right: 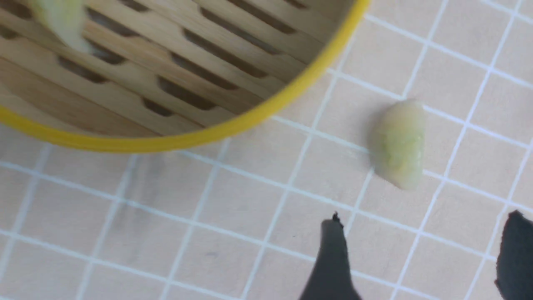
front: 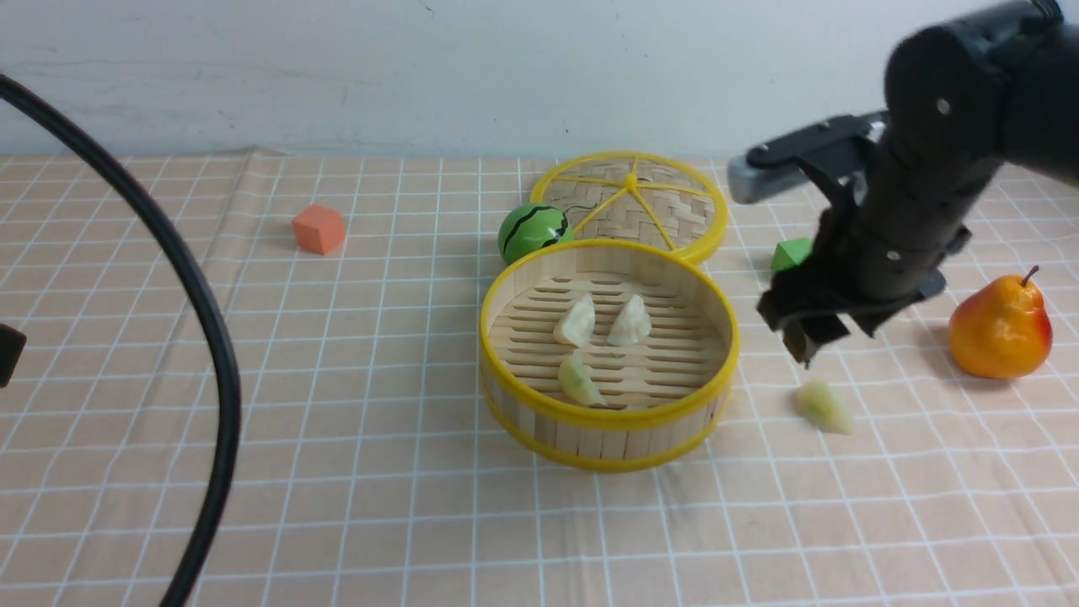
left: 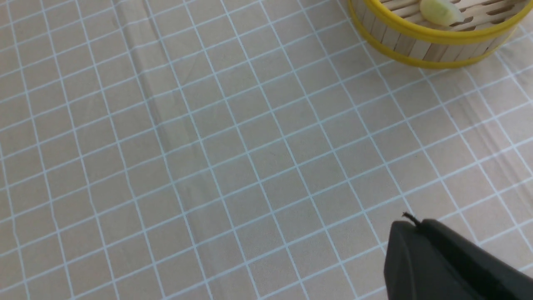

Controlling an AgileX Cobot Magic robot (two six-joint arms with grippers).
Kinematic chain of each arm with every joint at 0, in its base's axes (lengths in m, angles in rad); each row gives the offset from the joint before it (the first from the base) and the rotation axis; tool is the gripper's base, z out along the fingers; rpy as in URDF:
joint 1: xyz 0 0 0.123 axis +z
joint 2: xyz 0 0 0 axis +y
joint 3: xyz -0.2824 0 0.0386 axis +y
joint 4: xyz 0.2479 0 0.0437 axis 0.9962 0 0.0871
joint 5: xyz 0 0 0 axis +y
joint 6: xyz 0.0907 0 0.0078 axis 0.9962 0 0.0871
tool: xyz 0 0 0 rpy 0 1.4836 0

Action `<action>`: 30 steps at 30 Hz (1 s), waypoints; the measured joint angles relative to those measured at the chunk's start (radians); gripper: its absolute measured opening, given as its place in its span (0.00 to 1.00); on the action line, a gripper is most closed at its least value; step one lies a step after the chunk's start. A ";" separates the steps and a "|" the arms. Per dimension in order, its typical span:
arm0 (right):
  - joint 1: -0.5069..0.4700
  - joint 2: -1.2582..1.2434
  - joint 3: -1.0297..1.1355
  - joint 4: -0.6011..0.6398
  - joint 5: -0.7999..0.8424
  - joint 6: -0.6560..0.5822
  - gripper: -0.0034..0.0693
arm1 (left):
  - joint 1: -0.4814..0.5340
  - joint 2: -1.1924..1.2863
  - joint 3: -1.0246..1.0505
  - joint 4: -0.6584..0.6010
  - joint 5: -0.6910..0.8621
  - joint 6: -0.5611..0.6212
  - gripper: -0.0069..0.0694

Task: Put the dumplings into the steamer on the table with the brown tablecloth.
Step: 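Reach for and grasp a dumpling lying on the table beside the steamer, then place the dumpling in the bamboo steamer basket with the right gripper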

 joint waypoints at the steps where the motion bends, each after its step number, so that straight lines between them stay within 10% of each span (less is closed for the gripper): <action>1: -0.013 0.008 0.019 0.012 -0.021 -0.014 0.74 | 0.000 0.001 0.000 0.000 -0.001 0.000 0.07; 11: -0.087 0.176 0.050 0.046 -0.222 -0.054 0.71 | 0.000 0.019 0.000 -0.036 -0.008 0.000 0.07; 20: -0.087 0.227 0.050 0.042 -0.230 -0.061 0.36 | 0.000 0.018 0.000 -0.039 0.002 -0.001 0.07; 30: -0.024 0.149 -0.135 0.080 -0.061 -0.055 0.37 | 0.000 0.018 0.000 -0.041 0.002 -0.001 0.08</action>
